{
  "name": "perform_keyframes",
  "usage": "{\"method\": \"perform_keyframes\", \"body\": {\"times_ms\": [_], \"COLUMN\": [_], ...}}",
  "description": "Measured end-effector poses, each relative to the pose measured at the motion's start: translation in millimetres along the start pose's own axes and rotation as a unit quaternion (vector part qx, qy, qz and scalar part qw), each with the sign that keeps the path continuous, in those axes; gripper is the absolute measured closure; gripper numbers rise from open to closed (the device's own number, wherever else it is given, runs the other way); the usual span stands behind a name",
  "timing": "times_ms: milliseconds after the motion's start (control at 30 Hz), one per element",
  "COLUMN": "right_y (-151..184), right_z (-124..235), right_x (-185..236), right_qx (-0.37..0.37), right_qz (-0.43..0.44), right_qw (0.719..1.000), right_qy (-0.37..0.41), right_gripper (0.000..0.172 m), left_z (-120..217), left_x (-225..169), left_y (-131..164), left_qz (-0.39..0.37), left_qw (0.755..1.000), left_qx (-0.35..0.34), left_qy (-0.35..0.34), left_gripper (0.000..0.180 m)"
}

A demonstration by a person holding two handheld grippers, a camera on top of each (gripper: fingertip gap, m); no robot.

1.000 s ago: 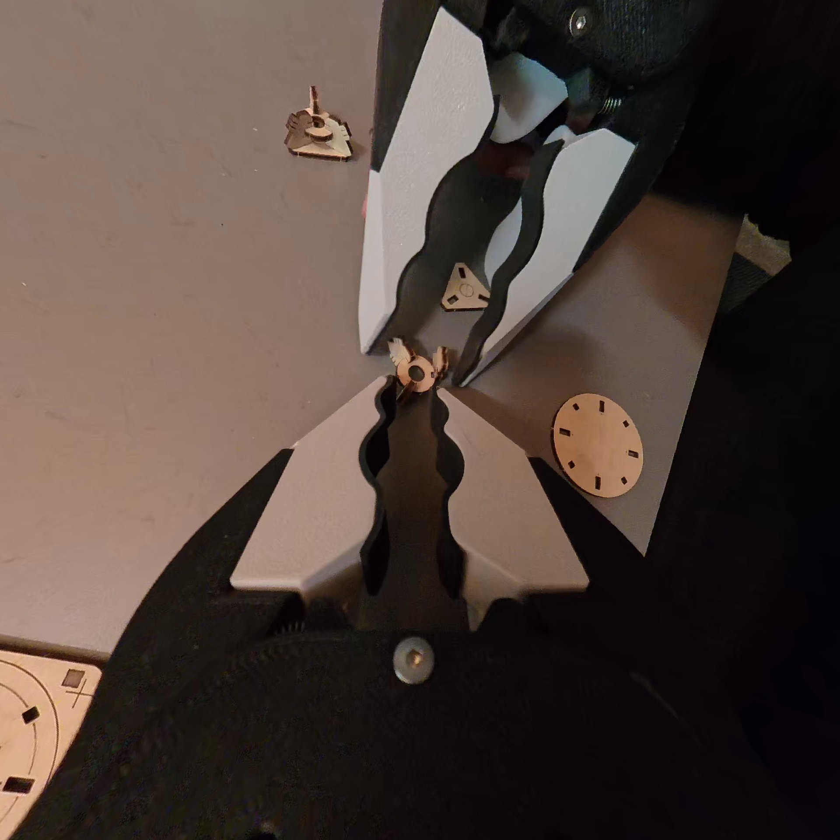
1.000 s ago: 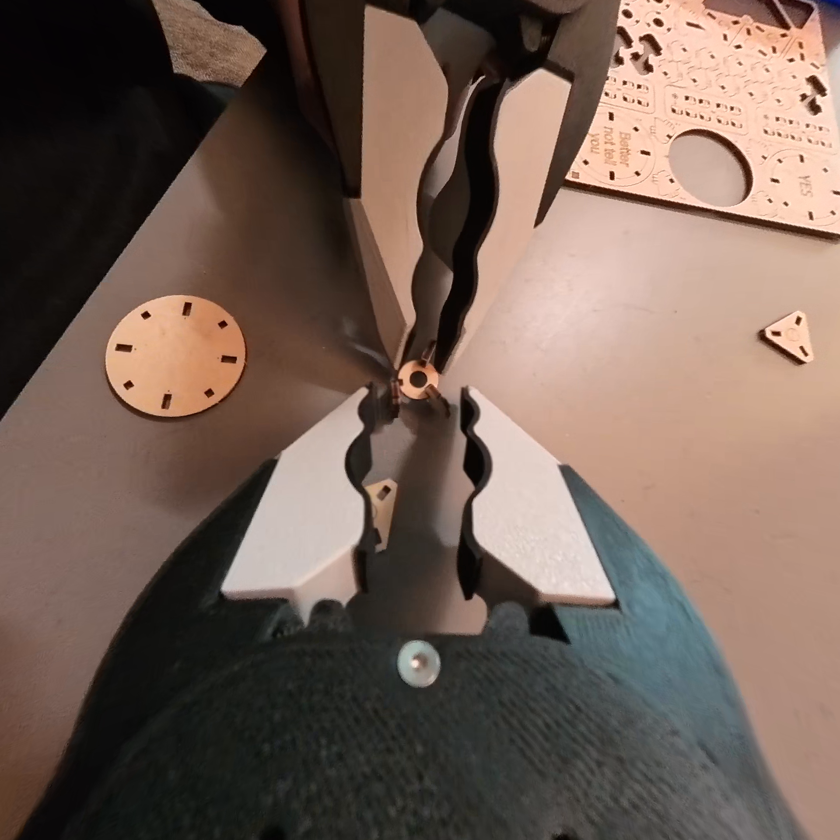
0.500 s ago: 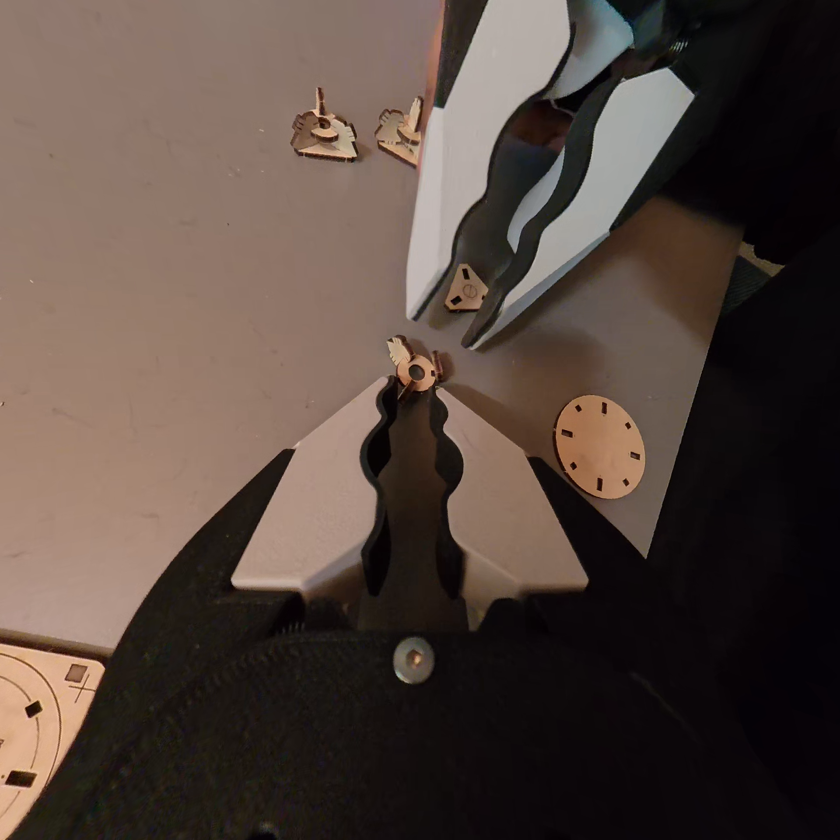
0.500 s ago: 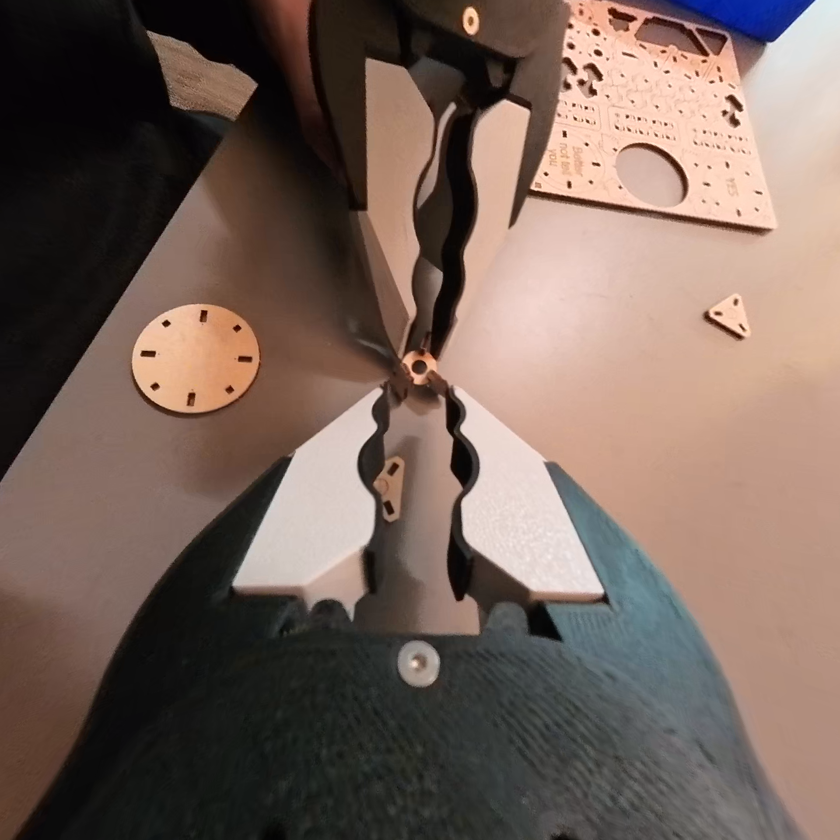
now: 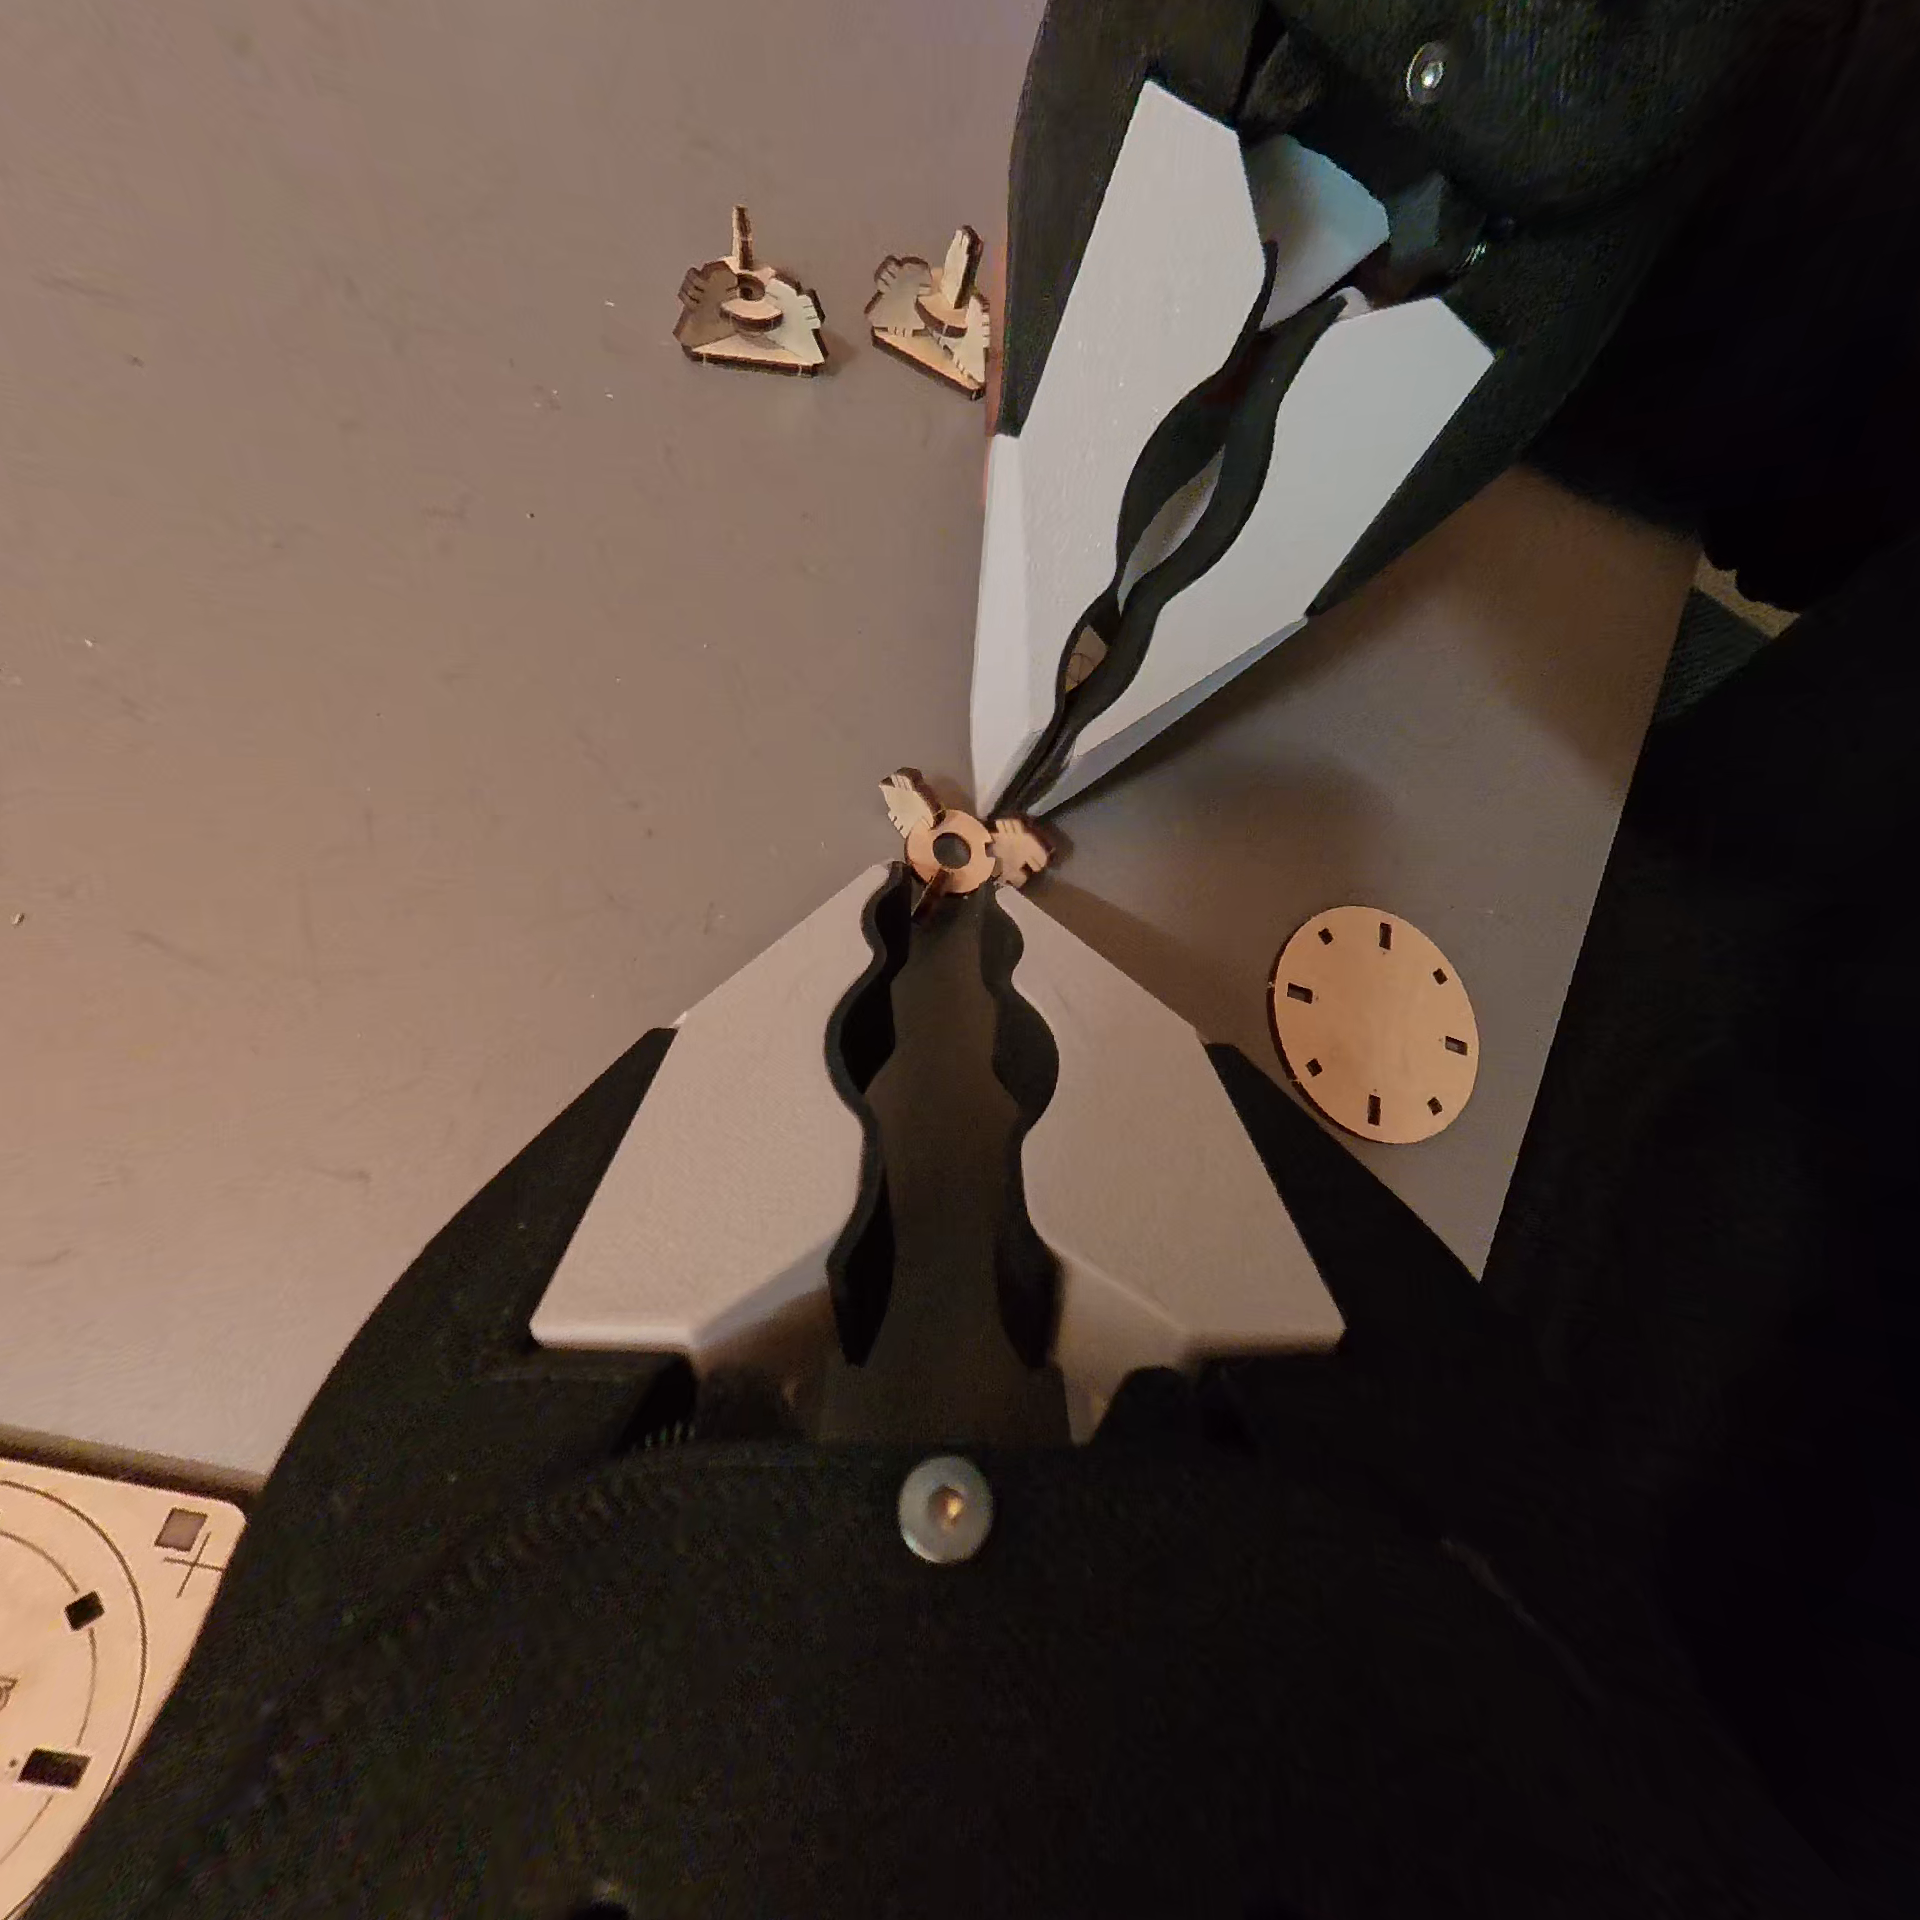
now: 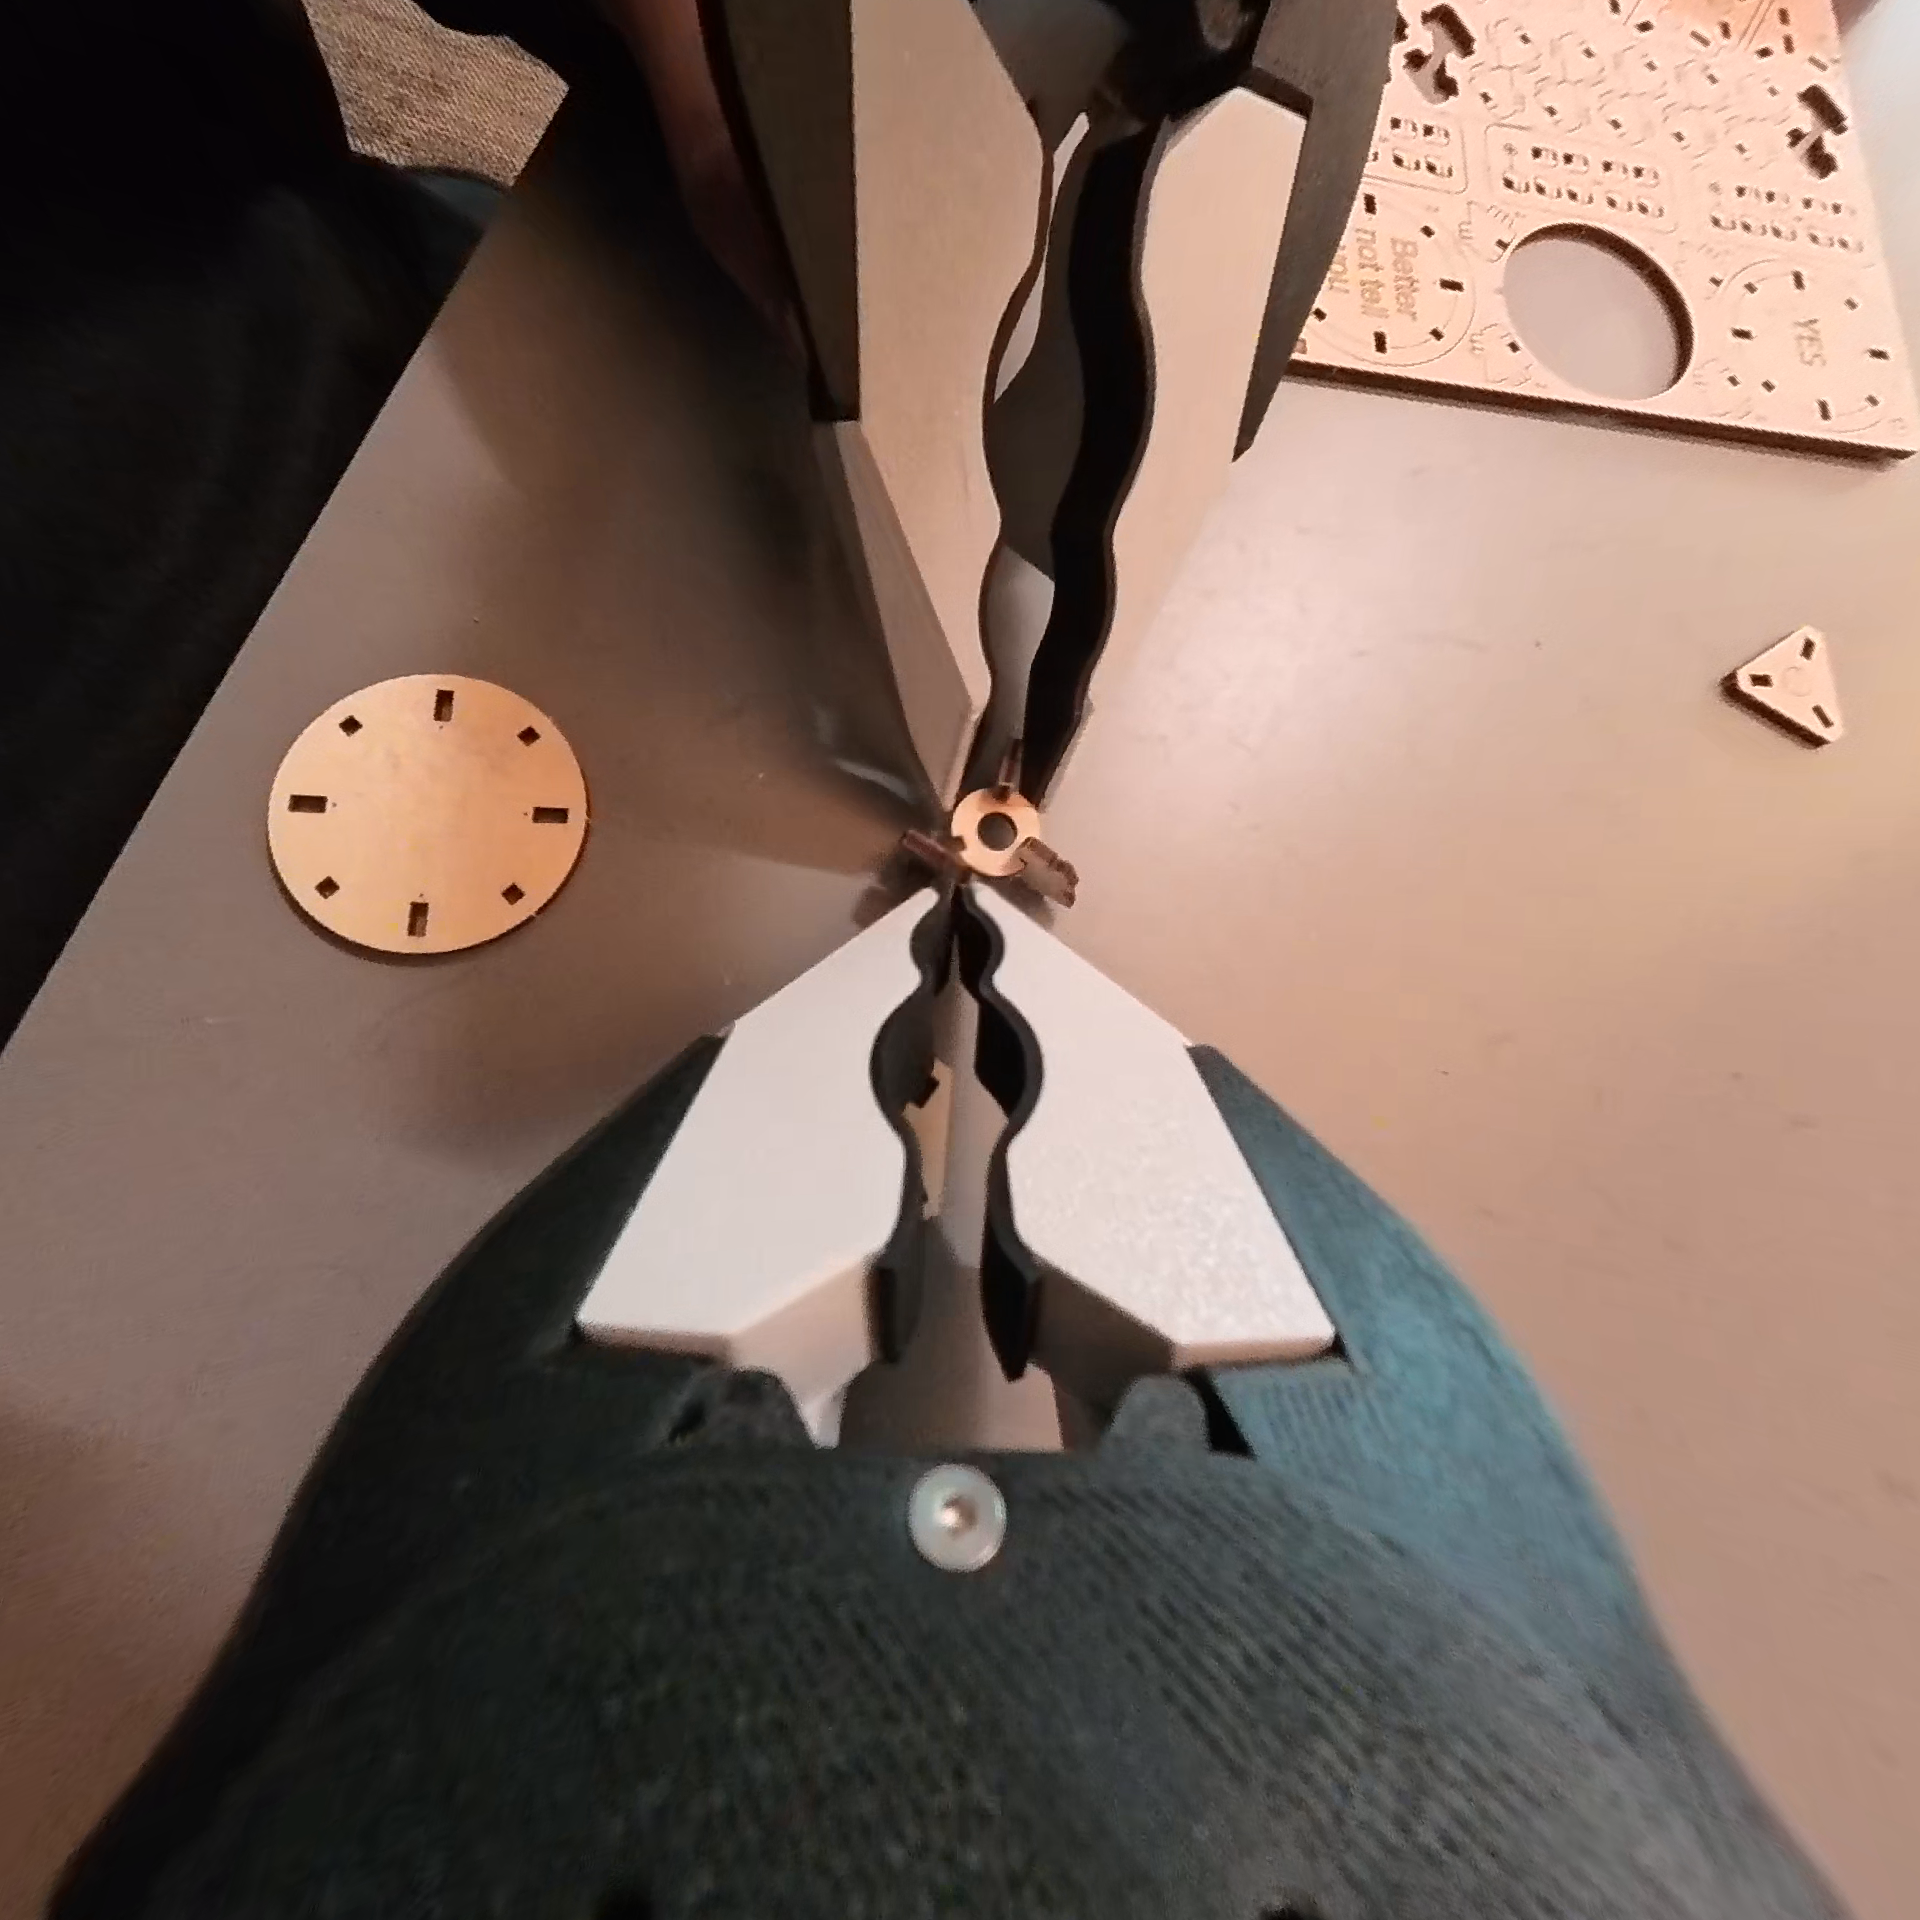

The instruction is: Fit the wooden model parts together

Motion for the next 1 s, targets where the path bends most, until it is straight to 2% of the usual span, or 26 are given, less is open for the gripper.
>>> {"method": "perform_keyframes", "body": {"times_ms": [267, 433, 700, 900, 1000], "right_y": [2, -2, -1, -2, -4], "right_z": [2, 4, 2, 7, 10], "right_x": [5, 8, 13, 10, 10], "right_qx": [0.006, -0.007, 0.007, 0.010, 0.008], "right_qz": [-0.012, -0.008, 0.031, 0.030, 0.032], "right_qw": [1.000, 1.000, 1.000, 0.999, 0.999], "right_qy": [-0.008, -0.008, -0.002, 0.014, 0.025], "right_gripper": [0.172, 0.157, 0.155, 0.155, 0.156], "left_z": [-1, -1, -1, 8, 9], "left_x": [-1, -2, -4, 1, 9], "left_y": [1, 1, 2, -4, -5], "left_qz": [-0.005, -0.007, -0.021, 0.057, 0.122], "left_qw": [1.000, 1.000, 1.000, 0.996, 0.989], "left_qx": [0.008, 0.007, 0.009, -0.037, -0.052], "left_qy": [0.003, 0.004, 0.003, 0.059, 0.065], "left_gripper": [0.165, 0.160, 0.160, 0.154, 0.159]}}
Point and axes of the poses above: each gripper's, where its closed fingertips meet, z back along the fingers, y out of its underside, x = y × z across the jaws, the point moved 5 cm from there along z, back along the fingers, and after that the axes turned 6 degrees about -x, right-handed, at the moved point
